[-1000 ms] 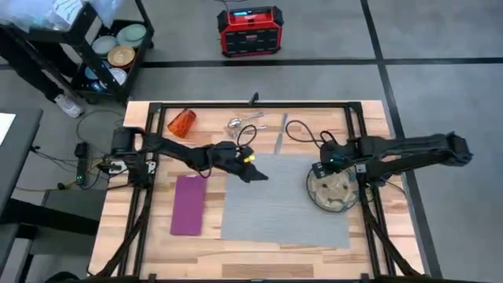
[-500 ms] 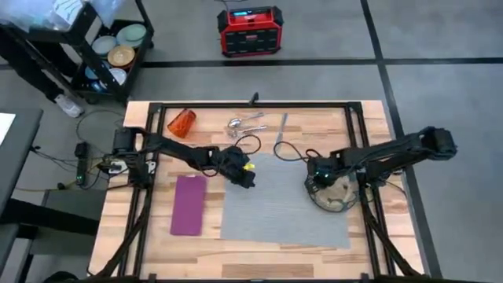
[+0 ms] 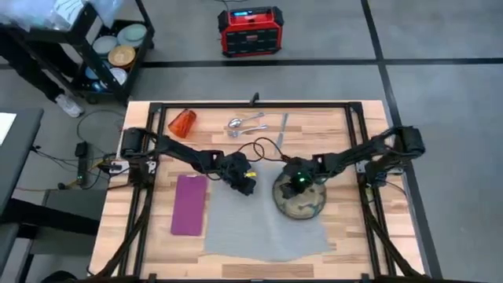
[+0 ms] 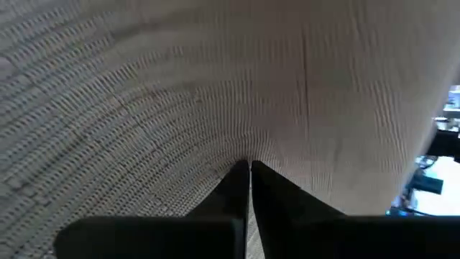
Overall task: Set table place
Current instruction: Put the patterned plate on the gray table mat
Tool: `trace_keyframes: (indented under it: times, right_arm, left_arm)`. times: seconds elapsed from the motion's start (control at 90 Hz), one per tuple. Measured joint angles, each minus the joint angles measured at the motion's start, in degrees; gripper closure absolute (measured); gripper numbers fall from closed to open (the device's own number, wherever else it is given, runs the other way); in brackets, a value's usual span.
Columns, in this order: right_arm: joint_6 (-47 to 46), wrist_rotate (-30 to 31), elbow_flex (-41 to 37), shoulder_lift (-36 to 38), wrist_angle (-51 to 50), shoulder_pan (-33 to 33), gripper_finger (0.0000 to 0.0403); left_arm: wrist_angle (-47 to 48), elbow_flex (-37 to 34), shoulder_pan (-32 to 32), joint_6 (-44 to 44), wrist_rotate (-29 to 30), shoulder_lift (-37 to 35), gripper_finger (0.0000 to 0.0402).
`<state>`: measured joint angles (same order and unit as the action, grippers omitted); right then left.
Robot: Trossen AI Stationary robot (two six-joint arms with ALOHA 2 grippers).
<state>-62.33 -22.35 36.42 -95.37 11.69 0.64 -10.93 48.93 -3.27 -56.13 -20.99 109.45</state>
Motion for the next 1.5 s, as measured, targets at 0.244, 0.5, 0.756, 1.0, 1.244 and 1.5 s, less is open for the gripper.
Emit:
trace_keyframes:
  times: [0.244,0.5,0.756,1.0,1.244,1.5]
  right_arm:
    - [4.41,9.25,5.42,3.45,-14.74,0.44,0.0403]
    - [5.02,23.03,5.32,13.42,-40.81,0.41,0.0403]
    - [3.85,22.92,1.47,16.26,-44.82,-2.92,0.0403]
    - [3.15,22.71,-1.48,17.57,-42.38,-3.54,0.0403]
    - [5.26,23.14,-2.65,19.02,-41.84,-7.28,0.0403]
    - [8.82,22.9,-2.71,21.51,-41.44,-9.04,0.0403]
  left_arm:
    - [1.29,2.27,-1.5,1.96,-4.84,0.11,0.0401]
    - [1.62,7.99,-2.51,4.93,-4.72,0.83,0.0401]
    - [1.37,16.77,-3.31,3.85,-13.86,0.55,0.0401]
    - [1.2,26.24,-2.62,1.76,-19.2,0.42,0.0401]
    - [13.65,28.6,-1.18,6.95,-5.57,0.25,0.0401]
    - [15.76,27.4,-1.73,-1.33,-1.27,6.07,0.0401]
